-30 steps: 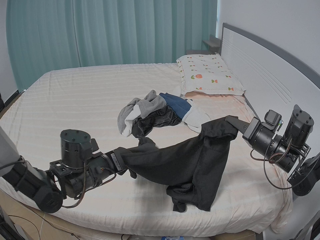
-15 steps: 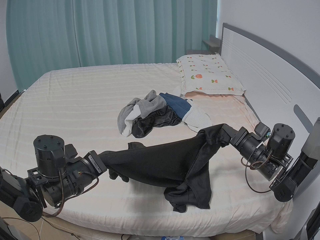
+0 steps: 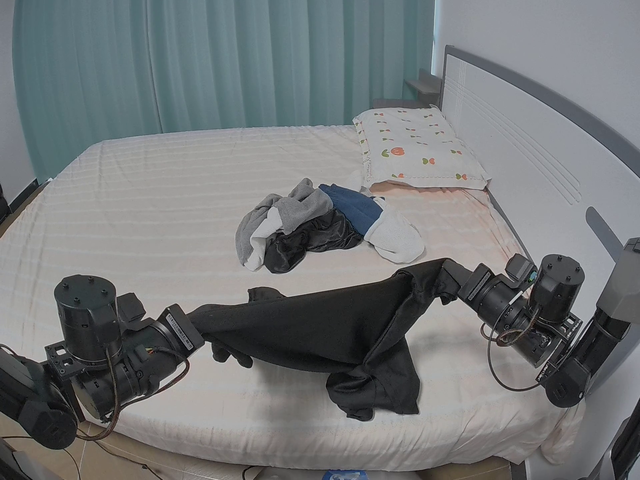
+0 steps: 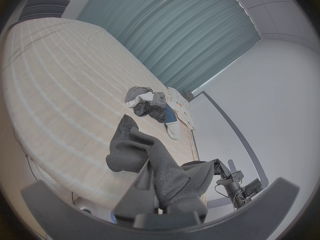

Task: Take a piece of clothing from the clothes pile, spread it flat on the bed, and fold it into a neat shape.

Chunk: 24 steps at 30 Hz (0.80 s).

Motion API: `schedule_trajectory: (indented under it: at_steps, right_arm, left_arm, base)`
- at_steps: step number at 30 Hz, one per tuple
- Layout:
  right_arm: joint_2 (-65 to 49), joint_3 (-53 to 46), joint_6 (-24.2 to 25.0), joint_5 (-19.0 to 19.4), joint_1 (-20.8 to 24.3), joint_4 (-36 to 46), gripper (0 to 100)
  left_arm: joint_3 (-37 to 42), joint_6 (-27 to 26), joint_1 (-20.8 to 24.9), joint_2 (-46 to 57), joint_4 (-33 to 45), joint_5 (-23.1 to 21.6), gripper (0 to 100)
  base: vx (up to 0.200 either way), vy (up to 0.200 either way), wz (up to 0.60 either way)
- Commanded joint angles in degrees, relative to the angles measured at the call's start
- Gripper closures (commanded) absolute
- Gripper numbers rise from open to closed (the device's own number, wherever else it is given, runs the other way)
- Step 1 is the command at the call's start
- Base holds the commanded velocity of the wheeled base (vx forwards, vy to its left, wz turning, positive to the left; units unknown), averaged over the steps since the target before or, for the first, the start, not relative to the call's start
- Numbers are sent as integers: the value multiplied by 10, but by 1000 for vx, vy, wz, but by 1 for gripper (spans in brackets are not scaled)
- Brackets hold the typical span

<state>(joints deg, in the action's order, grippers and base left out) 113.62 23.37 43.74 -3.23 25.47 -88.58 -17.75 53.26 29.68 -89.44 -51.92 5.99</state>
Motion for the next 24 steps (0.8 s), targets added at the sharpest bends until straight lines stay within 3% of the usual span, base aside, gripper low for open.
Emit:
schedule_trajectory:
  at_steps: [1,11,22,24]
  right_arm:
    - [2,-1,0,0,0,0,100]
    - [0,-1,0,-1,2,0,100]
    - [-5,-1,-2,-5,9,0,100]
    - [-2,3,-6,-31,11,0,100]
  left_arm:
    - [-1,0,-1,-3,0,-1,100]
    - [-6,6,-3,-5,-1,1,100]
    - [-7,13,-6,5,-1,-9,100]
    - [-7,12,-6,7,-1,-8,100]
  base:
    - [0,0,0]
    - [0,0,0]
    - [0,200,0]
    - [0,200,0]
